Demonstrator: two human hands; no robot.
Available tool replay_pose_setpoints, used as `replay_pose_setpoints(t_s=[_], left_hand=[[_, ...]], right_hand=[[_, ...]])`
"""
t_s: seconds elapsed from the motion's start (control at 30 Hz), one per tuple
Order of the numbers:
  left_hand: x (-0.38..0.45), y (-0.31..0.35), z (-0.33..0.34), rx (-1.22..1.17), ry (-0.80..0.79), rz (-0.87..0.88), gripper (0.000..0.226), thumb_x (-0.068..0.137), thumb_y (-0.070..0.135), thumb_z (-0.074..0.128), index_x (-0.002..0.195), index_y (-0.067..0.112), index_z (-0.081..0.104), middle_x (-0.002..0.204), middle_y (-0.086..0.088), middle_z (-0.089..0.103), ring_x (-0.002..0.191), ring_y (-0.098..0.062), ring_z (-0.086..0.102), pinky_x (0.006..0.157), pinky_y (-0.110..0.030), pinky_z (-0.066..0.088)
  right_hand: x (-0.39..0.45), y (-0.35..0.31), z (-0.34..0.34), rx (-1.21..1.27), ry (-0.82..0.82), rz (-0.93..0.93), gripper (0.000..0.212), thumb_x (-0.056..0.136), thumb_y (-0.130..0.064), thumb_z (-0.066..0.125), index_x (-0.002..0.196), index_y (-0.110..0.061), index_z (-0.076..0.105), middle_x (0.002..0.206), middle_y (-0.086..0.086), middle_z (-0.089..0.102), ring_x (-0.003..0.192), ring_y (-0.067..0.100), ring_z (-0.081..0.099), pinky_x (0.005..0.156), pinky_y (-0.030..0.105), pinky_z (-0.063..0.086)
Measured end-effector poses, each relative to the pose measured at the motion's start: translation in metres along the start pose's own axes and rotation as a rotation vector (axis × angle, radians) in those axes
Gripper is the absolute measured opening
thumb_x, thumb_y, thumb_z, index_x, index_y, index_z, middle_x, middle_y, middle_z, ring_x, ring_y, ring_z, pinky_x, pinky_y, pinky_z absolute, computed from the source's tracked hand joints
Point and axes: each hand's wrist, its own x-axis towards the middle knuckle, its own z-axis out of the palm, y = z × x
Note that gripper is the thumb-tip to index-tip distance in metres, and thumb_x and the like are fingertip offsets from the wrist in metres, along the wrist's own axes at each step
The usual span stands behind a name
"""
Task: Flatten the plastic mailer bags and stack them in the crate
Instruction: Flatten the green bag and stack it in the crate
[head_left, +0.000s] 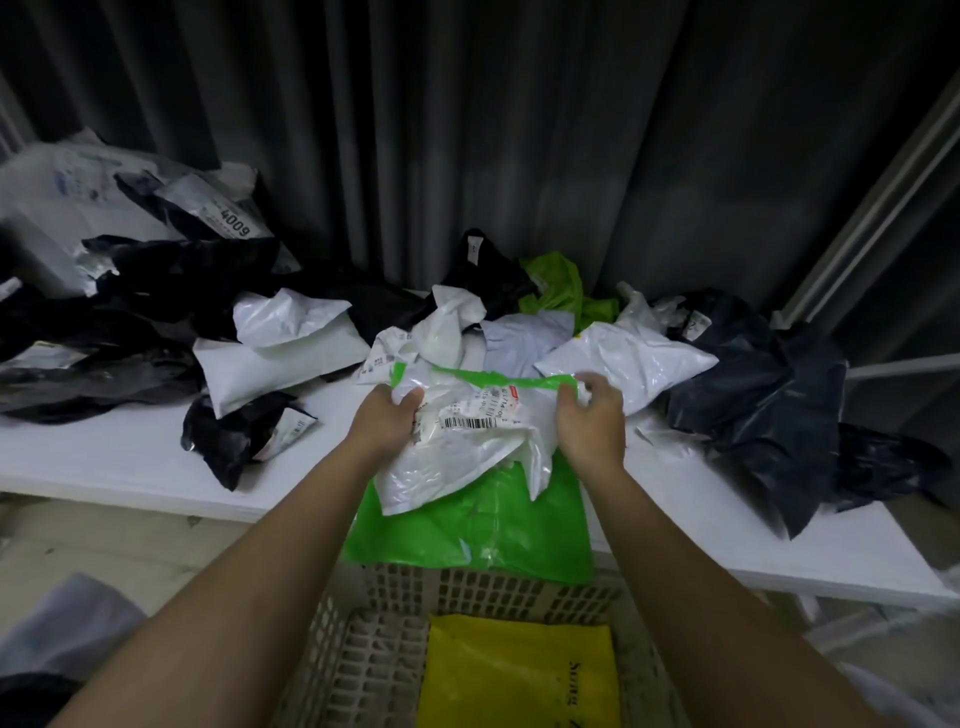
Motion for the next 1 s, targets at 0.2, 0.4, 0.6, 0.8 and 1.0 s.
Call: replay_pose_setpoints(t_s=[0.2,0.4,0.6,0.8,1.0], left_hand=[[0.011,-0.010,0.010,0.101,0.016,0.010,0.042,0.098,0.037,0.047,0.111,-0.002,0.052,0.113,-0.020,0.058,0.106,-0.035,0.053,0.077,-0.033,0.034],[0.015,-0.025,0.015,0.158,0.065,-0.050,0.040,0.099,0.037,0.045,0.112,-0.001,0.045,0.115,-0.021,0.057,0.107,-0.036,0.053,0.077,-0.034,0.033],[0.014,-0.030,0.020,0.130,0.130,-0.085,0.039,0.099,0.034,0.044,0.118,0.001,0.039,0.119,-0.023,0.055,0.110,-0.039,0.053,0.083,-0.040,0.039],[-0.014,-0.019,0.030,0.310,0.256,0.302,0.049,0.100,0.034,0.039,0.143,0.013,0.033,0.147,-0.014,0.032,0.135,-0.030,0.027,0.109,-0.044,0.024],[-0.023,-0.027,0.052,0.619,-0.106,0.434,0.052,0.103,0.042,0.019,0.152,0.028,0.014,0.161,0.002,-0.002,0.147,-0.018,-0.008,0.118,-0.042,-0.005]], right_hand=[[-0.015,-0.031,0.019,-0.452,-0.385,-0.559,0.045,0.097,-0.053,0.039,0.133,-0.032,0.055,0.149,-0.001,0.040,0.141,0.022,0.023,0.116,0.039,0.015],[-0.014,-0.020,0.037,-0.656,-0.579,-0.335,0.056,0.094,-0.063,0.030,0.145,-0.042,0.032,0.160,-0.005,0.015,0.147,0.026,0.006,0.116,0.055,0.000],[-0.012,0.000,0.040,-0.797,-0.614,-0.337,0.062,0.093,-0.069,0.021,0.149,-0.045,0.015,0.162,-0.005,-0.002,0.147,0.027,-0.008,0.115,0.056,-0.009],[-0.002,0.015,0.044,-0.853,-0.672,-0.370,0.062,0.092,-0.070,0.016,0.149,-0.048,0.007,0.161,-0.007,-0.009,0.146,0.026,-0.017,0.114,0.055,-0.015],[0.003,0.031,0.048,-0.921,-0.622,-0.497,0.057,0.097,-0.061,0.016,0.150,-0.045,0.000,0.161,-0.004,-0.011,0.146,0.022,-0.017,0.115,0.053,-0.014]])
